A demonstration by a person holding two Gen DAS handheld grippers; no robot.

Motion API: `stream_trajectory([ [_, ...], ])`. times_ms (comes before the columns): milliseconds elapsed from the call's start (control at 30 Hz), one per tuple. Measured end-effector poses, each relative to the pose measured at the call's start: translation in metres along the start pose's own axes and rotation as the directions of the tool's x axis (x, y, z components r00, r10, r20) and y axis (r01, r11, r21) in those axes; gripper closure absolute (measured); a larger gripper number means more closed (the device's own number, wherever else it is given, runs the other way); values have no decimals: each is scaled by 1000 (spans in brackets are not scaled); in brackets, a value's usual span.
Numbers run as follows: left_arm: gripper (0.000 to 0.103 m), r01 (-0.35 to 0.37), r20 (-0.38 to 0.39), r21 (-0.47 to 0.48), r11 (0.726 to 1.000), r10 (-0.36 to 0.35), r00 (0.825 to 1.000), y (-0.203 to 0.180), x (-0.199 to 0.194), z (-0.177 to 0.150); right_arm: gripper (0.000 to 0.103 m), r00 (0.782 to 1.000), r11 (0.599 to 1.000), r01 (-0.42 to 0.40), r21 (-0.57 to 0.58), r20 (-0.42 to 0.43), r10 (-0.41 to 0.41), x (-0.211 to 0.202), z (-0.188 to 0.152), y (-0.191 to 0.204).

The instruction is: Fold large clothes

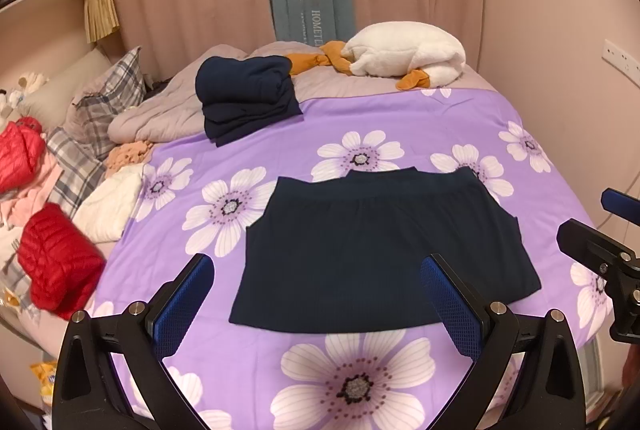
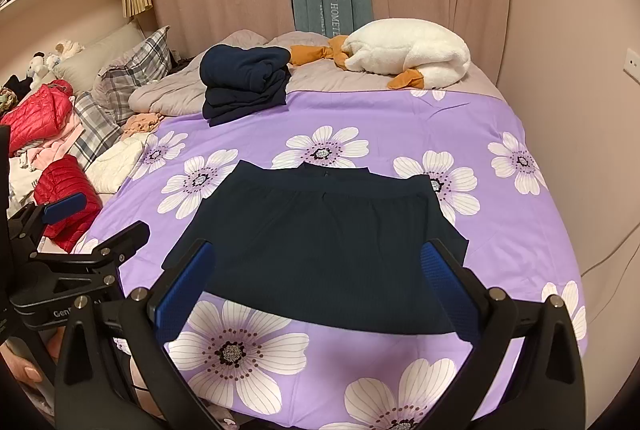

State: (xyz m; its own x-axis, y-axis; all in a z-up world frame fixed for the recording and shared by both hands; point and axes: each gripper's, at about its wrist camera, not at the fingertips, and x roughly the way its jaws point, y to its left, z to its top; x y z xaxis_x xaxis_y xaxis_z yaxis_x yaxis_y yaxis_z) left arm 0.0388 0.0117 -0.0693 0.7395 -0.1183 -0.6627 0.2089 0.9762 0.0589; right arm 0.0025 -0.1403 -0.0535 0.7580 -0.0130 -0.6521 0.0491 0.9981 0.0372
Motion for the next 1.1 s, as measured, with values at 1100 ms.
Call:
stream_trajectory([
  [1100,1,-2,3,8,1000,2,1000,1,0,0,0,1000,1000,-7,-3,-5,7,1,-4,11],
])
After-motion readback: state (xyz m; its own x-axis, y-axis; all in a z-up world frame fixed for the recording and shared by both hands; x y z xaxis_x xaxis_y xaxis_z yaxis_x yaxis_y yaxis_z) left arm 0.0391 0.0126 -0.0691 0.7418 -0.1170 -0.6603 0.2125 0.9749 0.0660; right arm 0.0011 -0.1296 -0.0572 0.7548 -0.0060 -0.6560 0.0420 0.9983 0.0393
